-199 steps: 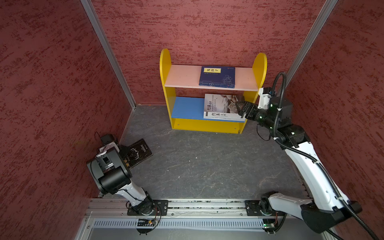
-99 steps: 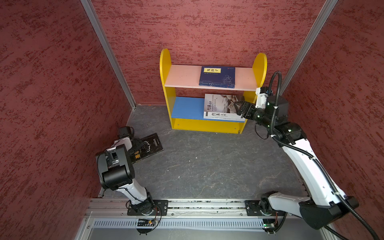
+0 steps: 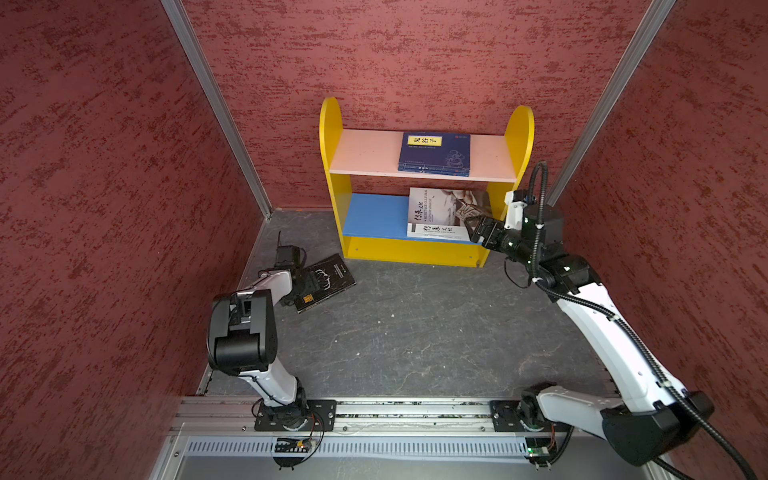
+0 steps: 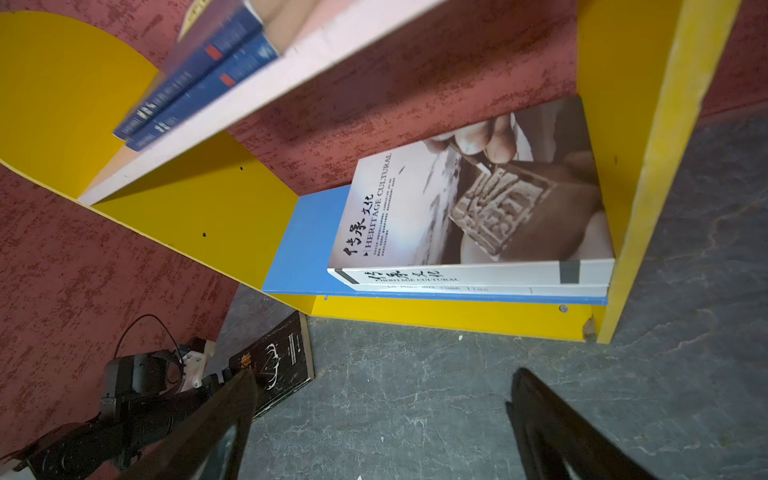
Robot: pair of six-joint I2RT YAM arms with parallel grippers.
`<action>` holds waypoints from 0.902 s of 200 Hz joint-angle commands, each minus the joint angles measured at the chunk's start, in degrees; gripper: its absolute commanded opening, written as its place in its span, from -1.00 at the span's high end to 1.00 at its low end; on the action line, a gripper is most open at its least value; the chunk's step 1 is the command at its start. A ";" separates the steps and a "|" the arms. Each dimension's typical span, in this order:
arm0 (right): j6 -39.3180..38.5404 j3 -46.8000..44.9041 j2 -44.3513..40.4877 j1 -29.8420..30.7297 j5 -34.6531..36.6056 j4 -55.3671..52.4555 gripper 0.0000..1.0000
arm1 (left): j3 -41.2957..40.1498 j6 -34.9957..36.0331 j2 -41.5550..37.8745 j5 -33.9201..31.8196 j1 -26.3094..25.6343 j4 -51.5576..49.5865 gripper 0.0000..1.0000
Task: Stacking books/files
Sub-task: Move the book to the center of the table.
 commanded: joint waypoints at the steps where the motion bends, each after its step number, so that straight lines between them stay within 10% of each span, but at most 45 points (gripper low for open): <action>1: 2.69 -1.48 -1.01 0.58 -2.20 4.58 -0.91 | 1.22 2.32 -0.92 -0.40 -1.49 -3.22 -0.70; 70: 3.90 -3.27 -0.64 2.10 -2.09 5.61 -0.89 | 7.10 1.27 -8.37 3.28 0.84 -5.78 -0.96; 180: 5.23 -4.32 -4.63 3.02 3.14 3.71 -0.90 | 33.40 -17.84 17.36 15.55 4.81 -7.38 -0.95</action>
